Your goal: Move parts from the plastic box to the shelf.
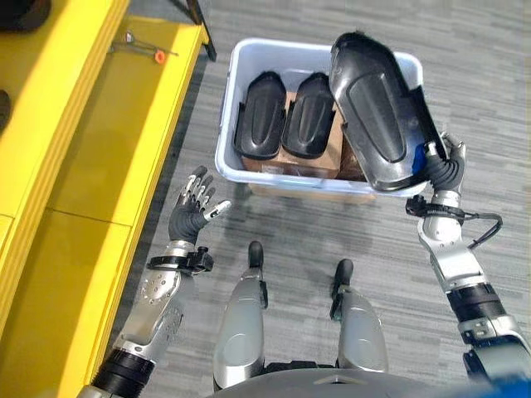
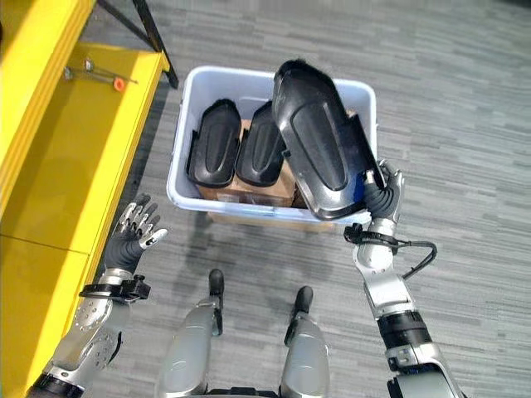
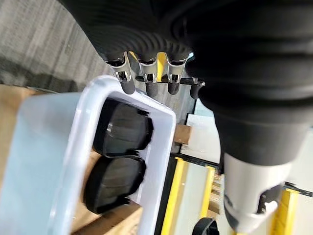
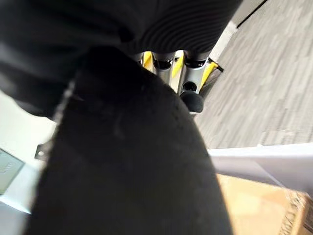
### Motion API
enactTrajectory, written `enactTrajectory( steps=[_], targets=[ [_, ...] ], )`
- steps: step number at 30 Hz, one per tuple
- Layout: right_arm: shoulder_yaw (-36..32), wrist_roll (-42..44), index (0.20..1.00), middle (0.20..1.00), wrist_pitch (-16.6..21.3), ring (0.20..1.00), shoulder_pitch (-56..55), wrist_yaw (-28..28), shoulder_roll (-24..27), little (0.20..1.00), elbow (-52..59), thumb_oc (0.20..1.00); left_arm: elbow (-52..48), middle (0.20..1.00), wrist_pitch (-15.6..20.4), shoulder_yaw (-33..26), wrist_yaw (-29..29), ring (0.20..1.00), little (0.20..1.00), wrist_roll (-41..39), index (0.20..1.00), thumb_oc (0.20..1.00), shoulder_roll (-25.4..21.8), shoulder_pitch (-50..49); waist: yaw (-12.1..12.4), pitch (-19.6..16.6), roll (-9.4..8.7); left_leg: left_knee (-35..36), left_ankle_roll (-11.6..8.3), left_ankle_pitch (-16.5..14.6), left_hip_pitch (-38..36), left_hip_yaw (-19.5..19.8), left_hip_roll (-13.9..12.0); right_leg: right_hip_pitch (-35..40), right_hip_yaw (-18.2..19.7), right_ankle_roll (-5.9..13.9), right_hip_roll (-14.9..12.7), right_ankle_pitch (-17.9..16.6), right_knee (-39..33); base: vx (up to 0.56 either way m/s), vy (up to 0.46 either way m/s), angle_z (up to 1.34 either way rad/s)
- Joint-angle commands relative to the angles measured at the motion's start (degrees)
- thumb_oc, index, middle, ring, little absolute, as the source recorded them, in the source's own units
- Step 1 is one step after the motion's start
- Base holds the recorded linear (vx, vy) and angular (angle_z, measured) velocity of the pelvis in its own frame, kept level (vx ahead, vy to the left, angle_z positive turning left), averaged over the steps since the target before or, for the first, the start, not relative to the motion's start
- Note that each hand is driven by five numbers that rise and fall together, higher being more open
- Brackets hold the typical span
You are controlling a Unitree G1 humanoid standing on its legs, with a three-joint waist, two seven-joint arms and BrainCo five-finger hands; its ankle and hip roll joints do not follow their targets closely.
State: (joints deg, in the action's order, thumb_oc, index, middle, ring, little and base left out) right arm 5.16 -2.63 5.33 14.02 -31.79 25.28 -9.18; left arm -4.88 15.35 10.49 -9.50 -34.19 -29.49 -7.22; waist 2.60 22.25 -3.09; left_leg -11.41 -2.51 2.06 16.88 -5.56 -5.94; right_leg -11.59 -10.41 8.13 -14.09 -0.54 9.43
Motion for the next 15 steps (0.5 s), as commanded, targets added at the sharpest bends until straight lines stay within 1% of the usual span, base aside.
enactTrajectory(
  steps=[1, 6, 7, 8, 10, 11, 12, 13, 15],
  targets=[
    [-1.38, 0.18, 0.200, 0.200, 5.95, 0.200, 1.16, 2.93, 0.59, 0.200, 3.31, 0.200, -0.42, 1.000, 1.39, -2.35, 1.30, 1.000, 1.000, 3.29, 1.000, 1.000, -1.15, -2.53, -0.06, -5.62, -1.44, 0.23, -1.09, -0.44, -0.92, 3.28, -3.29, 1.43, 1.07, 1.88, -0.91, -1.33, -0.14, 0.05, -0.066, -0.09],
    [0.63, 2.06, 0.200, 0.200, 6.56, 0.200, -1.38, 7.93, -0.02, 0.200, 6.20, 0.200, 0.30, 1.000, 0.72, -5.21, 2.08, 1.000, 1.000, 4.23, 1.000, 1.000, 0.67, -5.49, 0.27, -8.45, -1.41, 2.73, -2.04, 0.01, -6.71, 2.55, -5.70, 5.41, 1.14, 1.38, 1.46, 1.08, 0.10, 0.05, -0.106, -0.11],
    [1.57, 2.91, 0.200, 0.200, 6.64, 0.200, -1.57, 9.51, -0.01, 0.200, 6.72, 0.200, 0.32, 1.000, 0.59, -6.64, 2.38, 1.000, 1.000, 4.51, 1.000, 1.000, 1.67, -7.21, 0.57, -9.64, -1.28, 4.10, -2.55, 0.57, -8.88, 2.21, -7.11, 6.70, 1.14, 1.15, 2.65, 2.23, 0.37, 0.08, -0.227, -0.24],
    [2.59, 4.56, 0.200, 0.200, 6.90, 0.200, -1.67, 11.07, -0.23, 0.200, 6.88, 0.200, 0.52, 1.000, 0.27, -7.91, 2.53, 1.000, 1.000, 4.73, 1.000, 1.000, 2.80, -8.76, 1.09, -10.48, -1.24, 4.93, -3.17, 1.28, -10.69, 2.03, -8.63, 8.40, 0.75, 0.45, 4.03, 3.59, 0.50, 0.07, -0.235, -0.20],
    [3.23, 5.19, 0.200, 0.200, 6.81, 0.200, -1.68, 12.10, 0.09, 0.200, 7.26, 0.200, 0.61, 1.000, 0.04, -8.47, 3.08, 1.000, 1.000, 4.79, 1.000, 1.000, 4.01, -10.15, 1.77, -11.15, -1.09, 5.60, -3.64, 2.01, -11.93, 2.22, -9.92, 9.90, 0.36, -0.28, 5.34, 4.65, 0.51, 0.04, -0.151, -0.09],
    [3.28, 5.20, 0.200, 0.200, 6.82, 0.200, -1.70, 12.11, 0.11, 0.200, 7.26, 0.200, 0.55, 1.000, 0.02, -8.51, 3.10, 1.000, 1.000, 4.79, 1.000, 1.000, 4.04, -10.25, 1.75, -11.06, -1.00, 5.74, -3.71, 2.06, -12.15, 2.22, -10.03, 10.10, 0.33, -0.34, 5.45, 4.64, 0.44, 0.00, -0.160, -0.03],
    [4.12, 7.17, 0.200, 0.200, 7.39, 0.200, -1.39, 13.13, -0.08, 0.200, 7.29, 0.200, 0.48, 1.000, -0.05, -8.66, 3.39, 1.000, 1.000, 4.79, 1.000, 1.000, 4.99, -11.07, 2.65, -11.66, -0.58, 6.55, -4.24, 3.53, -12.39, 2.82, -11.00, 11.41, -0.40, -1.13, 6.87, 5.60, 0.05, -0.03, -0.154, -0.02],
    [4.41, 7.09, 0.200, 0.200, 7.38, 0.200, -1.53, 13.43, 0.17, 0.200, 7.64, 0.200, 0.50, 1.000, -0.22, -8.53, 3.55, 1.000, 1.000, 4.83, 1.000, 1.000, 5.42, -11.20, 2.88, -11.78, -0.29, 7.55, -4.62, 4.62, -12.39, 3.23, -11.48, 12.07, -0.99, -1.46, 7.55, 6.04, -0.33, -0.05, -0.175, 0.18],
    [3.99, 7.47, 0.200, 0.200, 7.81, 0.200, -2.78, 13.57, 0.78, 0.200, 8.87, 0.200, 0.44, 1.000, -0.22, -8.42, 3.89, 1.000, 1.000, 4.67, 1.000, 1.000, 6.36, -11.64, 3.53, -11.74, 0.68, 9.85, -5.70, 7.21, -12.13, 4.55, -11.73, 12.75, -2.92, -2.27, 8.07, 7.20, -0.03, -0.06, -0.080, 0.46]
  ],
)
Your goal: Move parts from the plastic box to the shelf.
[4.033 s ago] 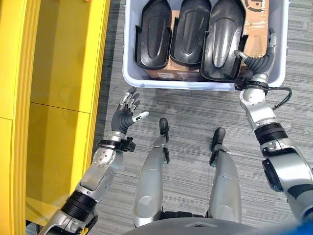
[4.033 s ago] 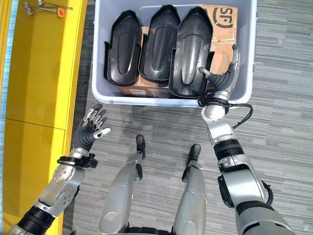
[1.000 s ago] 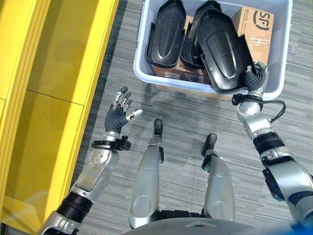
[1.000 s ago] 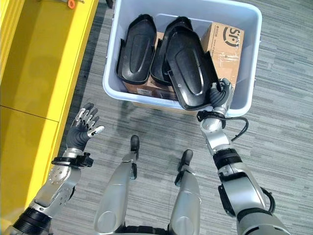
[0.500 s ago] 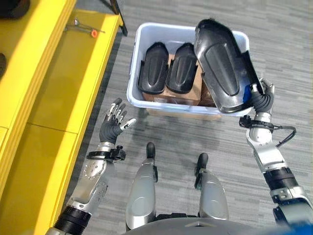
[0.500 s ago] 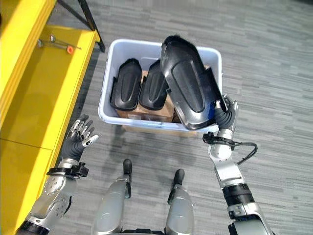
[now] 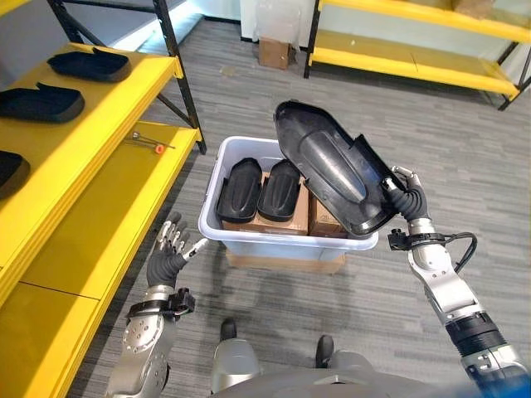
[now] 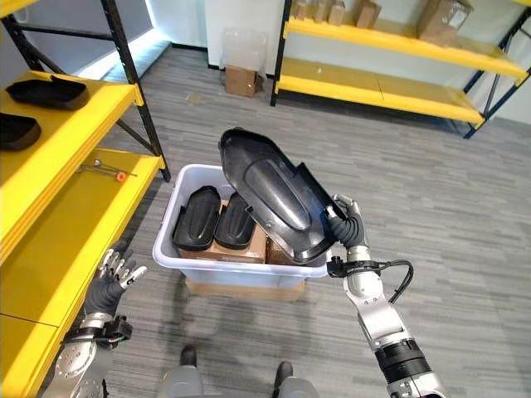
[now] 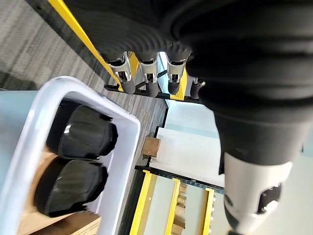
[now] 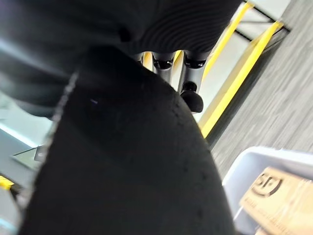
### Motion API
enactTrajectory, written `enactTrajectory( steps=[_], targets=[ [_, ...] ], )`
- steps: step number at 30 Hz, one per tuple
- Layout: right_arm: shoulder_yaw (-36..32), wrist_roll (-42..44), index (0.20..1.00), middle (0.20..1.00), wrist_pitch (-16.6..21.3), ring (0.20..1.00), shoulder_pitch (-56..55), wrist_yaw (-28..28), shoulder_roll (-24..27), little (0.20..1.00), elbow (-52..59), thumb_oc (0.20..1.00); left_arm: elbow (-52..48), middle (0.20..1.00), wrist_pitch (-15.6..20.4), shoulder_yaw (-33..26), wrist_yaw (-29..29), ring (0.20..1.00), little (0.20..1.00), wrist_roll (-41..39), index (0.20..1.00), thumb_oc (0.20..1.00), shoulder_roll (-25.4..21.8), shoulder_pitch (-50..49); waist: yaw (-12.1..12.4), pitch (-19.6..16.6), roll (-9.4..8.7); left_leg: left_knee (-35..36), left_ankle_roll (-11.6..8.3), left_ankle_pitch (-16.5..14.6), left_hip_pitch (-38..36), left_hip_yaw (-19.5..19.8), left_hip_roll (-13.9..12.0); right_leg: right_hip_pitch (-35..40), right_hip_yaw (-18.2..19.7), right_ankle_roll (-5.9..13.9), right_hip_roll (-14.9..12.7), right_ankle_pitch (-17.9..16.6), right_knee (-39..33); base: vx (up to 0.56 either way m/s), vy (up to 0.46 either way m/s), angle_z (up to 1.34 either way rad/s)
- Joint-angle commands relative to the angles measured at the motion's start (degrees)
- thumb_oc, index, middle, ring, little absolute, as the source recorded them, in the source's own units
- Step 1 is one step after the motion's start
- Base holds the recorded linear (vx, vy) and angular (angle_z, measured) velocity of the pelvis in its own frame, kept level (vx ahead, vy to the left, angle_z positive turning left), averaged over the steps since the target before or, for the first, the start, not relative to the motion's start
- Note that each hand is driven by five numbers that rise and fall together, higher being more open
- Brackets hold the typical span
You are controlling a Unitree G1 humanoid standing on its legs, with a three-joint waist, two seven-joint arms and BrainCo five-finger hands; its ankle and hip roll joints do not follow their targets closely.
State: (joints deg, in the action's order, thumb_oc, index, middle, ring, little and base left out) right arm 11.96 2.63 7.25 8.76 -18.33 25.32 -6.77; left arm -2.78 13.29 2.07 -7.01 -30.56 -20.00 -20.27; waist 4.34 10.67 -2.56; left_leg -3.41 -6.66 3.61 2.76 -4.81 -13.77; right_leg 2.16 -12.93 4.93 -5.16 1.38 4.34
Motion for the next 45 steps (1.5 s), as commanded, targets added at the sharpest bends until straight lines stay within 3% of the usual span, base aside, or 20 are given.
enactTrajectory(
  steps=[1, 2, 4, 8, 9, 11, 12, 16, 20, 21, 22, 24, 25, 27, 29, 30, 31, 33, 36, 45],
  targets=[
    [-3.42, 2.56, 0.200, 0.200, 6.13, 0.200, 1.57, 0.15, 1.14, 0.200, 6.93, 0.200, -1.25, 1.000, 1.69, 0.35, 1.49, 1.000, 1.000, 1.01, 1.000, 1.000, -2.84, 1.51, 1.84, -0.34, 0.46, 2.31, -1.87, 6.75, 2.78, 4.10, -3.86, -0.99, -1.38, 0.59, -0.86, 5.24, 4.94, -0.13, -0.056, 0.86],
    [-5.51, 1.65, 0.200, 0.200, 6.39, 0.200, -1.10, -0.33, 2.42, 0.200, 8.57, 0.200, 0.05, 1.000, 1.54, 1.31, 1.78, 1.000, 1.000, 1.35, 1.000, 1.000, -2.26, 2.56, 0.65, -0.09, 0.73, -0.15, -1.55, 8.07, 5.88, 0.84, -4.33, -0.30, -5.43, -0.23, -2.00, 5.59, 5.21, -0.14, -0.026, 1.17],
    [-5.78, 0.95, 0.200, 0.200, 6.15, 0.200, -2.35, -0.66, 2.73, 0.200, 9.36, 0.200, 1.18, 1.000, 1.28, 2.14, 1.79, 1.000, 1.000, 1.40, 1.000, 1.000, -1.19, 3.90, -1.47, -0.34, 0.34, -3.07, -1.79, 6.64, 5.85, -9.39, -7.09, 1.13, -8.89, -0.17, -3.35, 6.94, 5.30, -0.04, 0.002, 1.73],
    [-7.22, 0.29, 0.200, 0.200, 4.81, 0.200, -6.23, -0.62, 1.27, 0.200, 10.80, 0.200, 0.86, 1.000, 0.91, 2.17, 1.92, 1.000, 1.000, 1.11, 1.000, 1.000, -0.81, 5.36, -1.84, -1.68, 1.31, -2.89, -2.81, 8.83, 5.33, -12.61, -9.14, 3.67, -12.14, 1.00, -5.61, 5.91, 4.37, 0.08, 0.157, 1.13],
    [-7.76, 0.41, 0.200, 0.200, 4.65, 0.200, -7.90, 0.03, 0.33, 0.200, 11.79, 0.200, 0.70, 1.000, 0.80, 1.98, 1.70, 1.000, 1.000, 1.38, 1.000, 1.000, -0.88, 5.48, -1.65, -2.90, 1.59, -0.94, -1.93, 7.02, 4.14, -11.28, -7.40, 4.54, -13.09, 2.28, -7.83, 4.97, 4.58, 0.14, 0.255, 0.61],
    [-7.85, 0.41, 0.200, 0.200, 4.59, 0.200, -8.13, 0.09, 0.29, 0.200, 11.97, 0.200, 0.65, 1.000, 0.78, 2.05, 1.68, 1.000, 1.000, 1.39, 1.000, 1.000, -0.93, 5.39, -1.70, -2.97, 1.42, -0.69, -1.79, 7.08, 3.99, -11.31, -7.09, 4.62, -13.19, 2.44, -8.09, 4.93, 4.61, 0.09, 0.180, 0.58],
    [-8.09, 0.40, 0.200, 0.200, 4.33, 0.200, -8.57, 0.03, -0.89, 0.200, 11.48, 0.200, 1.13, 1.000, 0.98, 1.78, 1.22, 1.000, 1.000, 1.97, 1.000, 1.000, -0.91, 6.82, -1.01, -3.38, 1.12, -2.02, -1.25, 5.42, 4.59, -10.82, -5.20, 5.83, -14.07, 3.44, -10.80, 3.34, 4.74, 0.12, 0.239, 0.31],
    [-7.98, 0.07, 0.200, 0.200, 4.16, 0.200, -8.75, 0.28, -2.69, 0.200, 11.79, 0.200, 0.17, 1.000, 1.94, 0.74, 0.81, 1.000, 1.000, 2.90, 1.000, 1.000, -2.72, 8.53, 0.08, -3.97, -0.93, -8.29, 0.48, -0.10, 7.35, -10.51, -1.85, 8.24, -15.39, 6.54, -15.46, -2.93, 2.45, 0.14, 0.300, 0.37],
    [-5.64, 0.15, 0.200, 0.200, 3.57, 0.200, -5.84, 0.95, -4.43, 0.200, 11.39, 0.200, -0.05, 1.000, 2.46, -0.90, -0.72, 1.000, 1.000, 4.62, 1.000, 1.000, -3.34, 9.17, 2.58, -4.78, -3.49, -11.57, 4.91, -7.11, 8.57, -10.72, 4.25, 7.00, -15.49, 8.54, -21.99, -10.77, 4.49, 0.13, 0.360, 0.23],
    [-5.62, 0.14, 0.200, 0.200, 3.59, 0.200, -5.77, 0.94, -4.48, 0.200, 11.33, 0.200, -0.07, 1.000, 2.43, -0.93, -0.76, 1.000, 1.000, 4.66, 1.000, 1.000, -3.37, 9.19, 2.61, -4.83, -3.75, -11.59, 5.14, -7.26, 8.62, -10.91, 4.59, 6.76, -15.29, 8.79, -22.43, -10.84, 4.70, 0.16, 0.378, 0.08],
    [-5.41, 0.37, 0.200, 0.200, 3.32, 0.200, -5.28, 0.57, -5.22, 0.200, 11.43, 0.200, 0.00, 1.000, 2.18, -1.15, -1.41, 1.000, 1.000, 5.82, 1.000, 1.000, -3.59, 10.10, 2.85, -4.95, -3.99, -11.15, 6.76, -8.58, 8.29, -10.52, 7.40, 5.98, -15.20, 8.93, -24.75, -16.07, 8.36, 0.09, 0.223, 0.12],
    [-5.00, 0.39, 0.200, 0.200, 3.28, 0.200, -4.88, 0.53, -5.55, 0.200, 11.62, 0.200, 0.07, 1.000, 2.11, -1.04, -1.80, 1.000, 1.000, 6.45, 1.000, 1.000, -3.94, 10.79, 2.67, -4.69, -4.01, -10.57, 7.91, -8.91, 8.06, -10.24, 8.85, 4.52, -14.69, 8.79, -25.72, -17.32, 11.62, 0.10, 0.287, 0.49],
    [-4.53, 0.39, 0.200, 0.200, 3.30, 0.200, -4.89, 0.67, -6.02, 0.200, 12.05, 0.200, 0.43, 1.000, 1.96, -0.97, -2.15, 1.000, 1.000, 6.96, 1.000, 1.000, -4.23, 11.22, 2.12, -4.32, -3.53, -9.00, 8.77, -8.91, 7.06, -9.84, 9.86, 2.71, -13.29, 8.32, -25.41, -16.50, 15.07, 0.19, 0.444, 0.53],
    [-3.88, 1.70, 0.200, 0.200, 3.87, 0.200, -6.48, 2.06, -6.18, 0.200, 12.86, 0.200, 0.83, 1.000, 1.71, -0.04, -2.06, 1.000, 1.000, 8.04, 1.000, 1.000, -4.68, 12.31, -1.03, -3.66, -1.73, -2.16, 10.25, -6.32, 3.34, -7.31, 11.89, -5.03, -2.98, 4.08, -15.52, -8.51, 19.63, 0.18, 0.365, 0.55],
    [-4.24, 3.10, 0.200, 0.200, 4.52, 0.200, -8.40, 2.90, -5.68, 0.200, 13.91, 0.200, 1.24, 1.000, 1.64, 0.68, -1.47, 1.000, 1.000, 8.30, 1.000, 1.000, -4.29, 12.82, -2.58, -2.69, -0.62, -0.17, 10.19, -5.90, 1.08, -5.24, 12.28, -9.33, 1.30, 2.26, -10.33, -3.36, 20.63, 0.19, 0.129, 1.21],
    [-5.05, 1.99, 0.200, 0.200, 4.55, 0.200, -9.28, 2.89, -5.00, 0.200, 14.71, 0.200, 1.96, 1.000, 1.75, 1.88, -1.34, 1.000, 1.000, 8.62, 1.000, 1.000, -3.95, 14.12, -5.20, -1.35, -0.01, 1.11, 9.88, -5.88, -0.92, -1.82, 13.13, -14.01, 7.06, 1.40, -3.67, -0.35, 17.75, 0.17, 0.048, 0.97],
    [-5.09, 1.99, 0.200, 0.200, 4.53, 0.200, -9.26, 2.90, -4.96, 0.200, 14.75, 0.200, 2.02, 1.000, 1.78, 1.90, -1.34, 1.000, 1.000, 8.63, 1.000, 1.000, -3.91, 14.20, -5.24, -1.41, 0.15, 1.22, 9.83, -5.67, -0.78, -1.76, 12.98, -13.98, 6.91, 1.30, -3.50, -0.70, 17.35, 0.16, 0.005, 1.35],
    [-5.29, 3.73, 0.200, 0.200, 5.04, 0.200, -10.17, 3.67, -5.03, 0.200, 14.92, 0.200, 2.15, 1.000, 1.80, 2.76, -1.14, 1.000, 1.000, 9.01, 1.000, 1.000, -3.33, 14.92, -6.92, -0.77, -0.64, 2.58, 9.49, -5.72, -2.23, 0.71, 14.49, -14.40, 10.42, 1.79, 0.43, -1.59, 10.44, 0.11, -0.037, 1.69],
    [-6.04, 3.87, 0.200, 0.200, 5.48, 0.200, -11.32, 4.17, -4.59, 0.200, 15.48, 0.200, 1.63, 1.000, 2.20, 3.12, -0.55, 1.000, 1.000, 9.17, 1.000, 1.000, -2.09, 14.61, -7.65, -1.59, -1.90, 2.83, 9.16, -5.81, -2.72, 3.85, 16.43, -11.39, 13.66, 2.25, 2.07, -2.96, 3.55, 0.13, -0.095, 0.83],
    [-6.53, 4.41, 0.200, 0.200, 5.40, 0.200, -11.86, 5.44, -3.50, 0.200, 14.90, 0.200, 0.11, 1.000, 1.82, 2.39, 0.30, 1.000, 1.000, 7.46, 1.000, 1.000, -0.34, 10.94, -6.74, -4.39, -1.95, 2.07, 7.08, -7.33, -4.79, 5.10, 14.21, -5.64, 8.82, 0.74, 2.23, -1.71, 0.50, 0.11, -0.141, 0.46]
  ],
)
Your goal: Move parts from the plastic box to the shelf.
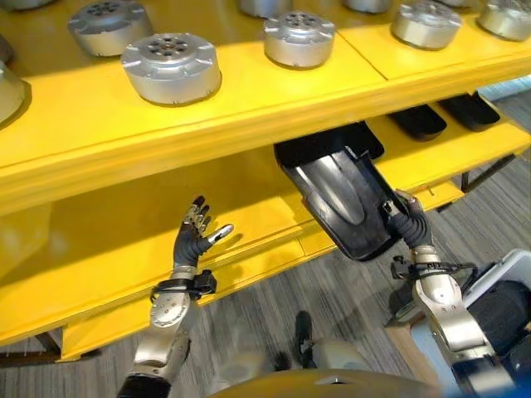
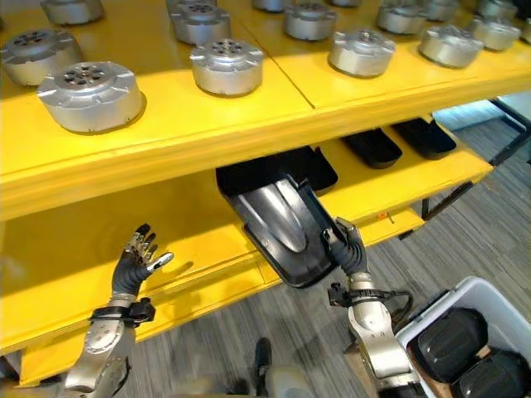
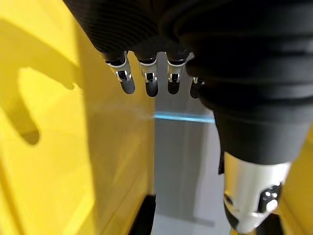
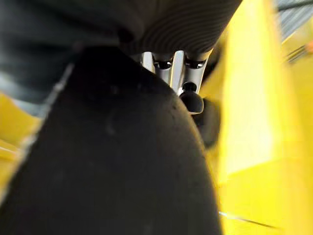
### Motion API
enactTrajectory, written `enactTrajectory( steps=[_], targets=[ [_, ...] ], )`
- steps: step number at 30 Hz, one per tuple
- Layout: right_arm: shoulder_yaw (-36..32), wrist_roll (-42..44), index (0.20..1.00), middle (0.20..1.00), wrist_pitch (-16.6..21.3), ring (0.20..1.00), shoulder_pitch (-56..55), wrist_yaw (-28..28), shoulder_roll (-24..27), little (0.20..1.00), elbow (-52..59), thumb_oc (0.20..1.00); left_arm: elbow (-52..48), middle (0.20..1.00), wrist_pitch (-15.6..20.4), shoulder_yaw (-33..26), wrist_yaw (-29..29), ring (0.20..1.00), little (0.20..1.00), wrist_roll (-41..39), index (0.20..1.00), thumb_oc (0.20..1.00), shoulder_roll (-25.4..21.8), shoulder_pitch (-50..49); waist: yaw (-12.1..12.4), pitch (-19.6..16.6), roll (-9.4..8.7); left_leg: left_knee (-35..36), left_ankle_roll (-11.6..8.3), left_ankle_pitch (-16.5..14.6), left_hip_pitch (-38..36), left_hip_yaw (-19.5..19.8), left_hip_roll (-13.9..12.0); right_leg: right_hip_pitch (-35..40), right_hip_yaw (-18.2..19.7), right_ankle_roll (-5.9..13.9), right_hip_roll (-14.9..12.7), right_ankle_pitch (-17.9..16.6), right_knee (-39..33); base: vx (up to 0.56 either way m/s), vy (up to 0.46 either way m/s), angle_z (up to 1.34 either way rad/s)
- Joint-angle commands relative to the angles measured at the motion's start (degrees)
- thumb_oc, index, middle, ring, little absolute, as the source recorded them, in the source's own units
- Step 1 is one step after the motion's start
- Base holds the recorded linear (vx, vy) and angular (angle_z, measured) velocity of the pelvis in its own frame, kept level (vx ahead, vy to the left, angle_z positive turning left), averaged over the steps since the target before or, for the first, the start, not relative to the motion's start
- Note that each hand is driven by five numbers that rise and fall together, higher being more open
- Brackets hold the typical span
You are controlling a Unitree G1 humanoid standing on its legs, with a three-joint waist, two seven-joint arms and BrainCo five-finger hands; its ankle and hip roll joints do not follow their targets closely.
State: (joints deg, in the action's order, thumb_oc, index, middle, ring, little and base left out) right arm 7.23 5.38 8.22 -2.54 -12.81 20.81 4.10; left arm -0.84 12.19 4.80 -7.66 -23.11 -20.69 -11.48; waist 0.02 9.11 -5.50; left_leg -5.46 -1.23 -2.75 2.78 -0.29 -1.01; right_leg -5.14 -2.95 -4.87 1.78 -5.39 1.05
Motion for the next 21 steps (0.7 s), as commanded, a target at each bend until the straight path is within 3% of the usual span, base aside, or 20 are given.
enactTrajectory(
  steps=[1, 5, 7, 9, 10, 11, 12, 14, 21],
  targets=[
    [-1.80, 1.74, 0.200, 0.200, 4.57, 0.200, -0.42, -0.02, 1.24, 0.200, 4.03, 0.200, -1.65, 1.000, 2.95, -0.40, 0.96, 1.000, 1.000, -0.31, 1.000, 1.000, 0.63, 2.07, -2.19, -2.59, 0.94, 2.57, 1.29, -1.37, -4.18, 0.85, 1.37, 1.81, -1.34, 10.26, -4.70, 5.34, 3.82, 0.01, -0.117, 0.01],
    [-2.28, 2.14, 0.200, 0.200, 5.21, 0.200, 0.04, -0.34, 2.60, 0.200, 4.14, 0.200, -2.16, 1.000, 3.36, -0.26, 1.37, 1.000, 1.000, -1.93, 1.000, 1.000, 0.78, 2.16, -0.98, 0.35, 0.49, -10.32, -1.50, -1.41, 2.80, 2.41, 1.99, 2.55, -3.31, 8.61, -5.66, 6.11, 4.38, -0.06, -0.081, 0.19],
    [-2.80, 2.11, 0.200, 0.200, 5.30, 0.200, -0.21, -0.71, 2.90, 0.200, 4.34, 0.200, -2.29, 1.000, 3.16, -0.33, 1.46, 1.000, 1.000, -2.60, 1.000, 1.000, 0.74, 1.95, -1.27, 0.95, 0.45, -11.38, -1.59, -1.56, 4.31, 1.69, -0.81, 2.75, -4.61, 8.80, -6.34, 6.55, 4.78, -0.04, 0.033, 0.54],
    [-3.48, 1.66, 0.200, 0.200, 5.05, 0.200, -1.26, -1.38, 3.18, 0.200, 4.69, 0.200, -2.45, 1.000, 3.08, -0.89, 1.34, 1.000, 1.000, -2.80, 1.000, 1.000, 0.75, 1.08, -1.94, 0.52, 0.09, -6.48, -1.98, 0.78, 2.99, -2.22, -8.88, 3.35, -5.66, 9.81, -8.53, 6.62, 4.69, 0.04, 0.141, 0.54],
    [-3.54, 1.47, 0.200, 0.200, 4.98, 0.200, -1.79, -1.42, 3.17, 0.200, 4.89, 0.200, -2.59, 1.000, 3.06, -0.93, 1.15, 1.000, 1.000, -2.73, 1.000, 1.000, 0.71, 0.83, -2.05, 0.37, 0.37, -3.56, -2.65, 3.51, 2.41, -3.47, -12.37, 3.43, -5.89, 10.34, -9.29, 6.80, 4.88, 0.09, 0.338, 0.58],
    [-3.76, 1.12, 0.200, 0.200, 4.75, 0.200, -3.14, -1.63, 3.34, 0.200, 5.49, 0.200, -2.20, 1.000, 3.03, -1.24, 0.55, 1.000, 1.000, -2.47, 1.000, 1.000, 0.65, 0.63, -2.51, -0.19, 1.62, 1.17, -4.43, 9.33, 1.02, -4.91, -17.80, 2.83, -5.91, 11.42, -10.63, 7.73, 6.45, 0.18, 0.633, 0.63],
    [-3.66, 1.71, 0.200, 0.200, 4.74, 0.200, -3.70, -0.51, 2.97, 0.200, 5.75, 0.200, -1.50, 1.000, 2.69, -0.33, 1.23, 1.000, 1.000, -2.61, 1.000, 1.000, 1.42, 1.67, -2.78, -1.67, 3.59, 3.53, -5.27, 5.68, -1.30, -4.68, -14.60, 3.41, -6.12, 13.10, -13.61, 6.88, 7.05, 0.17, 0.566, 0.35],
    [-3.93, 1.96, 0.200, 0.200, 4.56, 0.200, -4.03, -0.19, 2.69, 0.200, 5.71, 0.200, -1.57, 1.000, 2.67, -0.24, 1.72, 1.000, 1.000, -2.52, 1.000, 1.000, 1.25, 1.89, -2.94, -1.78, 3.54, 3.18, -5.16, 5.18, -1.48, -5.34, -13.83, 3.33, -6.01, 13.39, -14.47, 6.34, 7.55, 0.09, 0.300, 0.09],
    [-2.79, 2.48, 0.200, 0.200, 3.11, 0.200, -3.28, 0.59, 0.44, 0.200, 3.75, 0.200, -2.05, 1.000, 2.25, -0.88, 1.93, 1.000, 1.000, -1.19, 1.000, 1.000, -0.99, 1.54, -1.10, -2.87, 1.13, 1.86, -3.20, 1.75, -1.81, -7.09, -8.80, 5.50, -5.54, 15.92, -18.71, 2.68, 4.66, 0.06, 0.173, -0.08]
  ],
)
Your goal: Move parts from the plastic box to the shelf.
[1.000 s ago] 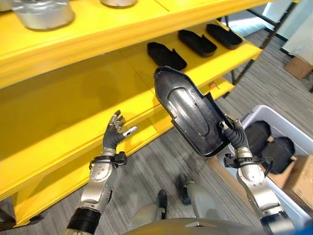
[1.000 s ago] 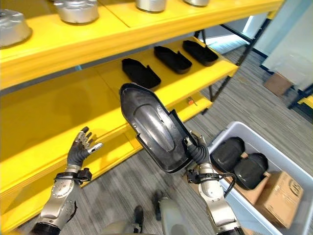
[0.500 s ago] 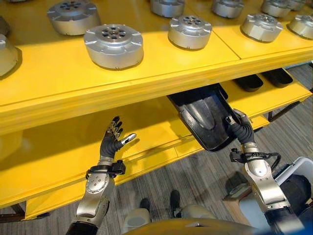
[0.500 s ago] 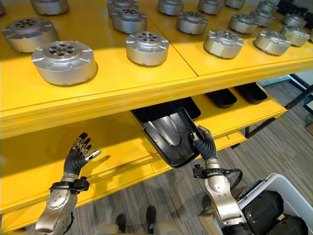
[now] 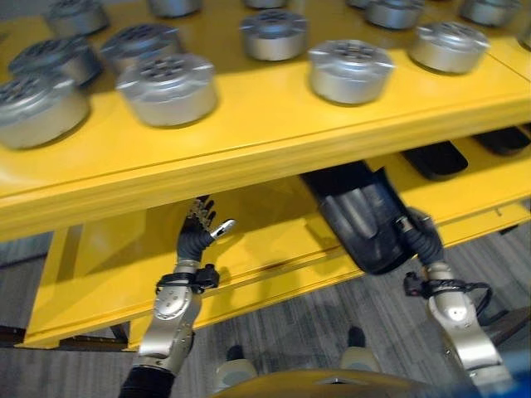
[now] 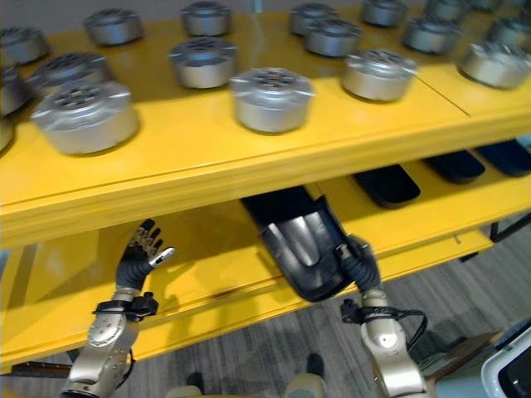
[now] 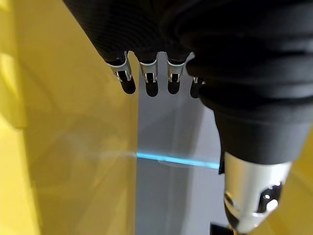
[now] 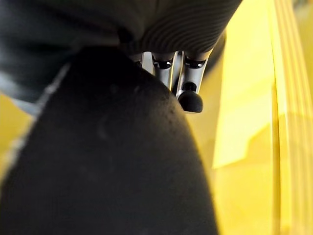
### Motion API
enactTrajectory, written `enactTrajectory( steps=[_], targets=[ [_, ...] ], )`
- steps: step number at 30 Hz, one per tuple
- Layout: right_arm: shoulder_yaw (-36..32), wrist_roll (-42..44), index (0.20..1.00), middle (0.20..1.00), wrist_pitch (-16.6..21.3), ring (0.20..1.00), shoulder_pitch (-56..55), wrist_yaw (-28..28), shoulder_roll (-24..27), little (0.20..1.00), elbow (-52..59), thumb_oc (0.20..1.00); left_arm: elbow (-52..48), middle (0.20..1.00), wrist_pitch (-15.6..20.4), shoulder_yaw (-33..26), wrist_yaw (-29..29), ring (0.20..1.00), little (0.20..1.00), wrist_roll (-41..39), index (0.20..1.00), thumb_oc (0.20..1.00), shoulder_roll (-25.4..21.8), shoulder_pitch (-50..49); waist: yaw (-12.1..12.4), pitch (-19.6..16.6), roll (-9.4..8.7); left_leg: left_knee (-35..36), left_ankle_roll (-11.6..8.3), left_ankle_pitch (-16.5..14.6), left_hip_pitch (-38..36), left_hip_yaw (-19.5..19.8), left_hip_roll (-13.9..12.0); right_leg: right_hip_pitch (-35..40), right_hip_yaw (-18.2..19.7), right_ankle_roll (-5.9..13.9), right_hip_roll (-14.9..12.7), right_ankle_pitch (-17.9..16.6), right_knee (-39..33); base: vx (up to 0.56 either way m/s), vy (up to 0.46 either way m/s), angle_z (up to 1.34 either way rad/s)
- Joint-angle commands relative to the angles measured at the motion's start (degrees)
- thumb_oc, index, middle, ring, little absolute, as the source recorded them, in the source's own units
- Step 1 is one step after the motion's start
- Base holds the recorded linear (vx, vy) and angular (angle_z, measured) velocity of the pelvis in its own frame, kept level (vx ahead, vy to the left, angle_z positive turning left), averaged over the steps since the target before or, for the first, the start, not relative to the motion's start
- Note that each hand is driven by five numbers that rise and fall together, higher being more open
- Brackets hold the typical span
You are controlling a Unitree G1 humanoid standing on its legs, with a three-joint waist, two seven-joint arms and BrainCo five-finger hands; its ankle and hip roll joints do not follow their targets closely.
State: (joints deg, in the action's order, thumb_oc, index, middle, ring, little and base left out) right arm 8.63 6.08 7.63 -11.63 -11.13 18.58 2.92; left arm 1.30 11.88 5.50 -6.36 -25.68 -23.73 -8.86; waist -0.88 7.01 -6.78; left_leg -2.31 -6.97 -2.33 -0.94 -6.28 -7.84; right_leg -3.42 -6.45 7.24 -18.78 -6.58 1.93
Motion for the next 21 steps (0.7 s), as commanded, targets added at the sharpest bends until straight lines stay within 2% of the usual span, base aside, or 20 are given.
enactTrajectory(
  steps=[1, 5, 7, 9, 11, 14, 21],
  targets=[
    [-4.19, 1.78, 0.200, 0.200, 3.70, 0.200, 5.81, -1.10, 2.65, 0.200, 4.92, 0.200, -4.18, 1.000, 2.57, -1.59, 0.63, 1.000, 1.000, 1.38, 1.000, 1.000, 2.05, -1.09, -0.20, -0.76, 2.40, -1.29, 2.54, 1.34, 1.89, -1.11, -1.95, 3.78, -2.03, 3.82, 1.84, 3.86, 3.76, 0.03, 0.067, -0.04],
    [-3.58, 1.39, 0.200, 0.200, 2.76, 0.200, 7.61, -2.00, 2.11, 0.200, 2.73, 0.200, -4.49, 1.000, 2.07, -1.60, 0.44, 1.000, 1.000, 1.61, 1.000, 1.000, 2.00, -1.91, 0.81, -1.07, 1.55, -1.91, 3.16, 0.48, 2.22, -1.20, -0.98, 4.57, -2.98, 4.24, 1.01, 3.76, 2.84, 0.04, 0.054, 0.00],
    [-2.77, 0.75, 0.200, 0.200, 2.18, 0.200, 11.24, -3.48, 2.12, 0.200, 0.10, 0.200, -4.54, 1.000, 1.74, -1.28, 0.39, 1.000, 1.000, 1.50, 1.000, 1.000, 1.67, -1.77, 1.42, -0.22, 1.14, -4.46, 3.18, -0.28, 4.28, -0.71, -1.00, 4.32, -3.68, 4.17, 0.74, 4.27, 3.15, -0.03, -0.008, 0.11],
    [-1.69, 0.46, 0.200, 0.200, 1.77, 0.200, 16.27, -5.26, 2.45, 0.200, -2.31, 0.200, -5.11, 1.000, 1.83, -0.60, -0.05, 1.000, 1.000, 1.19, 1.000, 1.000, 0.96, -0.25, 2.12, 2.20, 1.10, -8.39, 2.88, -0.80, 8.17, 0.15, -1.50, 2.26, -4.15, 3.82, 0.47, 5.11, 5.07, -0.23, -0.051, 0.12],
    [-0.76, 0.45, 0.200, 0.200, 1.60, 0.200, 22.75, -8.08, 2.30, 0.200, -4.53, 0.200, -5.02, 1.000, 2.47, 0.21, -1.50, 1.000, 1.000, 0.51, 1.000, 1.000, 0.53, 2.93, 2.74, 6.21, 1.67, -13.90, 2.12, -1.20, 14.06, 1.61, -2.10, -2.62, -4.34, 3.36, 0.07, 5.86, 9.83, -0.36, -0.046, 0.27],
    [0.15, 0.19, 0.200, 0.200, 1.40, 0.200, 28.93, -10.81, 2.19, 0.200, -6.06, 0.200, -4.91, 1.000, 3.26, 0.86, -3.13, 1.000, 1.000, -0.28, 1.000, 1.000, 0.31, 5.48, 3.18, 9.60, 2.95, -18.68, 1.68, -1.52, 19.80, 2.43, -2.61, -9.08, -3.75, 2.88, -0.25, 6.88, 16.09, -0.25, -0.012, 0.18],
    [0.43, 0.40, 0.200, 0.200, 0.96, 0.200, 36.19, -15.26, 0.88, 0.200, -11.27, 0.200, -4.83, 1.000, 3.51, 1.73, -5.19, 1.000, 1.000, -0.63, 1.000, 1.000, 0.58, 6.91, 3.88, 11.79, 5.21, -26.52, 1.25, -3.20, 28.13, 3.84, -3.99, -19.04, -2.64, 1.39, -0.44, 11.49, 27.73, -0.11, -0.021, 0.03]
  ],
)
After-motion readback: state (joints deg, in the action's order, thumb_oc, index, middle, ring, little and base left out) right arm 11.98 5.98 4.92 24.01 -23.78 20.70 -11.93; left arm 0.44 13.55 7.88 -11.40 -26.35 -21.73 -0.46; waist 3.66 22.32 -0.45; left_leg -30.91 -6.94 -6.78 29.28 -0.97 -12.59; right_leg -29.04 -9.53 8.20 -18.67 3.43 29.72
